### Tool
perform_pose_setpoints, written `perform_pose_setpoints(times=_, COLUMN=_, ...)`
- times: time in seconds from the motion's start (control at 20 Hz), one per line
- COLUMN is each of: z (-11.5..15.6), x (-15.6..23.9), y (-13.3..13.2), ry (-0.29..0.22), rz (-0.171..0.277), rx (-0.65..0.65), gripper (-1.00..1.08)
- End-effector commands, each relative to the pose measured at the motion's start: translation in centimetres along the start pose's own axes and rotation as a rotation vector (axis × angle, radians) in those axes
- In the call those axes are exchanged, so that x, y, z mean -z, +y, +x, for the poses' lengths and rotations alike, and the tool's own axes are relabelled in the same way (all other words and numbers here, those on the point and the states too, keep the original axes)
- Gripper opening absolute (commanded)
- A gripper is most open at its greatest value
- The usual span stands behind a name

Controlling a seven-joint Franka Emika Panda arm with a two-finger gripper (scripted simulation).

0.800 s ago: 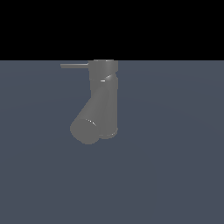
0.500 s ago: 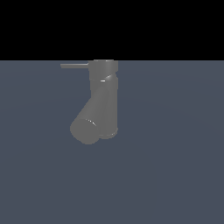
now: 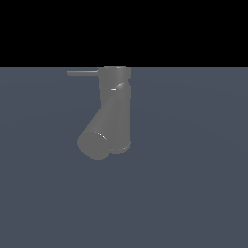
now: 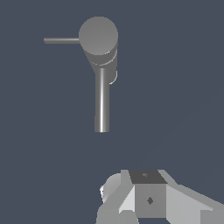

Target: Turn on the faucet by rotating a designated handle.

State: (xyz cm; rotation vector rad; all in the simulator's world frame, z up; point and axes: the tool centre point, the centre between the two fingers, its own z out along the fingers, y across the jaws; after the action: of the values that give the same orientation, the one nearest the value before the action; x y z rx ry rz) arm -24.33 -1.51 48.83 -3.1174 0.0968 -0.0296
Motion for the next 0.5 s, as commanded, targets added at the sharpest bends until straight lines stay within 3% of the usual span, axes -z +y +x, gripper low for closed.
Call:
perform_pose_setpoints(times=0.0, z=0.1, x=0.0, y=-0.1, ry=0.000, rz=0.002, rx=-0.006, gripper=-1.00)
perform_pose_setpoints(times=0.45, z=2.0, x=-0.4, y=-0.6, ry=-0.006, rz=0.026, rx=-0.085, gripper=-1.00)
